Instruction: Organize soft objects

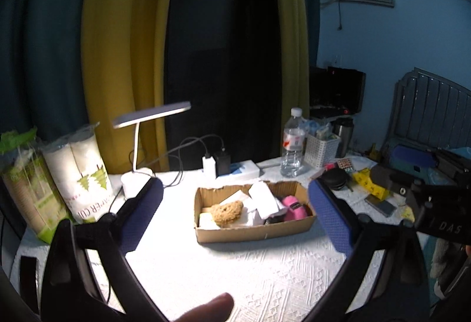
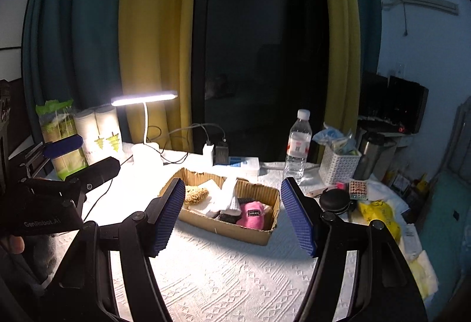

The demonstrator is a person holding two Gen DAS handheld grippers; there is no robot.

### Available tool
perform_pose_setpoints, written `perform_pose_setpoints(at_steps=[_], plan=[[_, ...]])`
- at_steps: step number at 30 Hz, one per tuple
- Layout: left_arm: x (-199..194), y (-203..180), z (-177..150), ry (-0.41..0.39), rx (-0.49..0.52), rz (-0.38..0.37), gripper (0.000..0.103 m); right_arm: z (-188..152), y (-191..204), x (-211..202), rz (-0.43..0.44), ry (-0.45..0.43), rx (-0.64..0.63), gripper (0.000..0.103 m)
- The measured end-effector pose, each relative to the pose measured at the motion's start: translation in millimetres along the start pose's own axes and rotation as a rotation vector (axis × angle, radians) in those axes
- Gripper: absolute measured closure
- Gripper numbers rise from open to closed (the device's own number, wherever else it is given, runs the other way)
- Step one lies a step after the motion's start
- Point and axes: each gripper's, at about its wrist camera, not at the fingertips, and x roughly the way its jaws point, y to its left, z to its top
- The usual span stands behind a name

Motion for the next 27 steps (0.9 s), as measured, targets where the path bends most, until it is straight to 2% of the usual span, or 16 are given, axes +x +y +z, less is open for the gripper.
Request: perform_pose_setpoints(at_steps=[10, 27], plan=[[-25.9, -5.3, 14.5, -0.061, 0.02, 0.003, 0.003, 8.9, 0.1, -25.4, -0.013, -0.037, -0.002, 0.032], [-23.9, -11.0, 17.8, -0.059, 0.031, 0.004, 0.003, 10.0, -6.2, -23.5, -0.016, -0.035, 0.004, 0.032]])
